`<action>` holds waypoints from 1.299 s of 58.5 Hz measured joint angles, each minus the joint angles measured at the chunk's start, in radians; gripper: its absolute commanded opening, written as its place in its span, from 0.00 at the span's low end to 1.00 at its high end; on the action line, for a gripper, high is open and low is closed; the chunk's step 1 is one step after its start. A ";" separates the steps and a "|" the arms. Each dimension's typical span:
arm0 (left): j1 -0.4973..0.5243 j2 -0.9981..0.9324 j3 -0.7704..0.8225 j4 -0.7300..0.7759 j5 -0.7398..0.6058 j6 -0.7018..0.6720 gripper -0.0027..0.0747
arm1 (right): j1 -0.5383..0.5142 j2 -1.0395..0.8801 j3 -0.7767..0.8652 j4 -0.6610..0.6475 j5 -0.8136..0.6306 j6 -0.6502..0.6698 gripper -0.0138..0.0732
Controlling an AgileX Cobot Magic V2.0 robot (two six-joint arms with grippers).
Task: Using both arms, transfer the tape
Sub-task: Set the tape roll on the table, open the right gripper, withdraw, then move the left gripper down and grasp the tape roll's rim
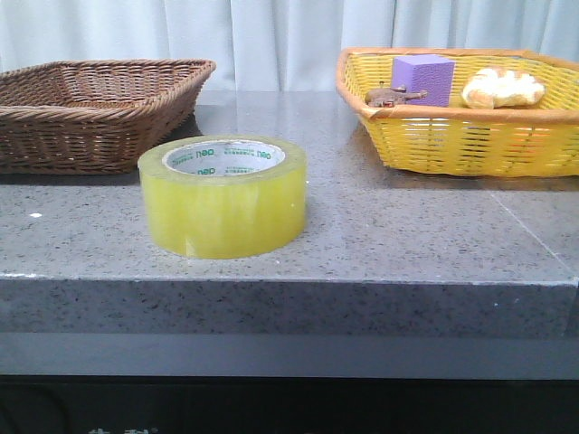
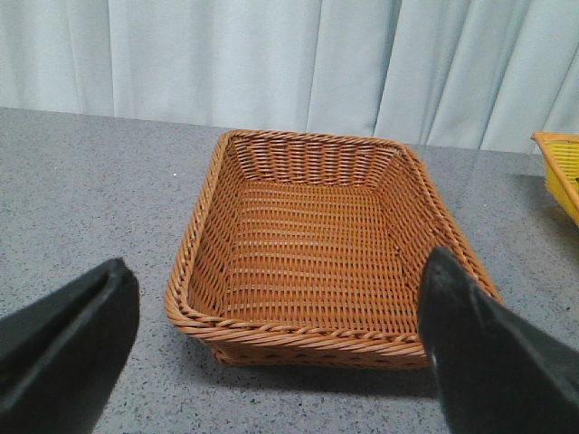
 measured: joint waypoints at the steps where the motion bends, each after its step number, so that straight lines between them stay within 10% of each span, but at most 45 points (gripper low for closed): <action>1: 0.000 0.000 0.000 0.000 0.000 0.000 0.84 | -0.001 -0.026 0.026 0.000 -0.014 0.000 0.07; 28: 0.000 0.001 0.000 0.000 0.011 0.000 0.84 | -0.002 -0.650 0.591 0.000 -0.275 0.000 0.07; 76: -0.478 0.748 -0.421 -0.112 0.400 0.050 0.84 | -0.002 -0.683 0.609 0.000 -0.301 0.000 0.07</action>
